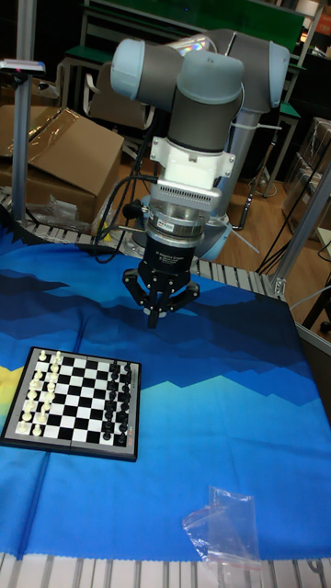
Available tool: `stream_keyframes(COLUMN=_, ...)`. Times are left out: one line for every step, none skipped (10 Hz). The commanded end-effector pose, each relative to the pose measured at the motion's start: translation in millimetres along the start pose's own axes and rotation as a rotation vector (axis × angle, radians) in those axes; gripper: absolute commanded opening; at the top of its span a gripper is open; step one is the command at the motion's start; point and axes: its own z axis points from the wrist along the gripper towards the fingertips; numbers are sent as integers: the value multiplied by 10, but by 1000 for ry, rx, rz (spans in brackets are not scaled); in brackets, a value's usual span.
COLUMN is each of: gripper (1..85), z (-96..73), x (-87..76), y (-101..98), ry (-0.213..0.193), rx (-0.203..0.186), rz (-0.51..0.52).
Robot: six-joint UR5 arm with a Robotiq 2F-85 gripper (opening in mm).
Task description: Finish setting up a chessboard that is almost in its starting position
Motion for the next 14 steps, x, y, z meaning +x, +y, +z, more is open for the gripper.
stream_keyframes(gripper=10, z=0, x=-37, y=-12, ry=-10, rx=-11, rz=-43)
stream_keyframes(gripper=10, z=87, x=-102, y=-237, ry=-10, rx=-17, rz=-77)
stream_keyframes(gripper=10, z=161, x=-167, y=-531, ry=-9, rx=8, rz=-111)
stream_keyframes(gripper=10, z=215, x=-187, y=-761, ry=-4, rx=25, rz=-124)
stream_keyframes(gripper=10, z=277, x=-199, y=-981, ry=-4, rx=42, rz=-137)
stream_keyframes(gripper=10, z=344, x=-219, y=-1177, ry=-6, rx=52, rz=-160)
stream_keyframes(gripper=10, z=403, x=-240, y=-1362, ry=-7, rx=46, rz=-179)
stream_keyframes(gripper=10, z=442, x=-263, y=-1560, ry=-8, rx=45, rz=-204)
stream_keyframes(gripper=10, z=473, x=-288, y=-1752, ry=-9, rx=45, rz=-225)
stream_keyframes(gripper=10, z=507, x=-308, y=-1887, ry=-13, rx=48, rz=-239)
stream_keyframes(gripper=10, z=558, x=-333, y=-2009, ry=-23, rx=52, rz=-254)
stream_keyframes(gripper=10, z=603, x=-337, y=-2101, ry=-29, rx=51, rz=-262)
stream_keyframes(gripper=10, z=657, x=-336, y=-2153, ry=-37, rx=42, rz=-272)
stream_keyframes(gripper=10, z=708, x=-338, y=-2166, ry=-42, rx=40, rz=-278)
